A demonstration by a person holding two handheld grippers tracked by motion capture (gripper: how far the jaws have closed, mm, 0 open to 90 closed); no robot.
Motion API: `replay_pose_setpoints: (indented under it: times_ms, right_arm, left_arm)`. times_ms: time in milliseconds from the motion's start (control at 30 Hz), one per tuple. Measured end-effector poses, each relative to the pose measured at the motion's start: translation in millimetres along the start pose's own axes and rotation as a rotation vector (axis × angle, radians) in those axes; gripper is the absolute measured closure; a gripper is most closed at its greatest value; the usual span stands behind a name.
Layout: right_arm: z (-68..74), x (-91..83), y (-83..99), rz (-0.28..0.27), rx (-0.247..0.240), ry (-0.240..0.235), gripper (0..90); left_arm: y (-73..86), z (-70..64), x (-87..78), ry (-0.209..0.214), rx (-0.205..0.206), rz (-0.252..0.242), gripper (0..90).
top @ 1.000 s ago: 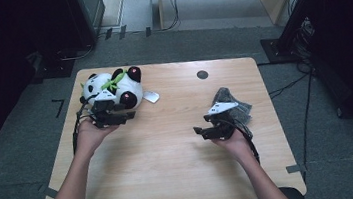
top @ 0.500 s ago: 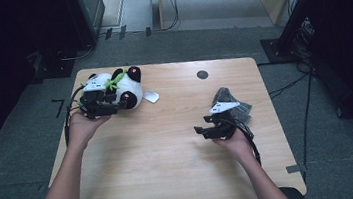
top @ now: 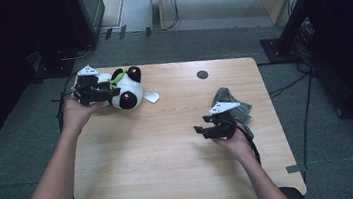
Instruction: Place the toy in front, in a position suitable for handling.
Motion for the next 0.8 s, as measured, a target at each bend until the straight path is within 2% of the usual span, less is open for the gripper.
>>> replay_pose_setpoints:
  times_ms: [100,233,267,333,533,700,800]
  right_arm:
    - [-0.4,-0.2,-0.1,-0.001,0.014,-0.005,41.1]
    - [-1.0,0.2,-1.3,-0.014,0.029,-0.011,41.0]
    - [-1.3,0.7,-2.4,-0.026,0.027,-0.011,41.4]
    - [-1.1,2.0,-3.8,-0.014,0.029,-0.018,41.6]
    - [0.6,4.4,-5.2,-0.008,0.025,-0.03,41.5]
    - [-0.5,4.1,-4.9,-0.008,0.028,-0.023,41.6]
    - [-0.5,4.4,-4.5,-0.004,0.027,-0.022,41.6]
  left_arm:
    - [-6.4,4.0,0.6,-0.015,0.009,0.018,42.5]
    - [-15.4,8.1,-2.3,-0.016,0.022,0.015,41.4]
    - [-19.6,12.2,-3.6,-0.025,0.033,0.008,39.2]
    - [-20.7,18.6,-2.8,-0.035,0.024,0.01,39.3]
    - [-11.8,36.8,8.9,-0.054,-0.004,0.036,38.8]
    - [0.1,44.8,18.4,-0.063,-0.029,0.05,36.5]
    - [8.6,46.8,23.2,-0.063,-0.044,0.031,36.7]
Point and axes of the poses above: each handheld gripper's, and its own axes: x roughly forward along the jaws, y roughly out of its underside, z roughly to its left, the point moved 1 cm from there along x, roughly forward along the jaws, and after that the axes turned 11 degrees about y, right-handed, at the moved point
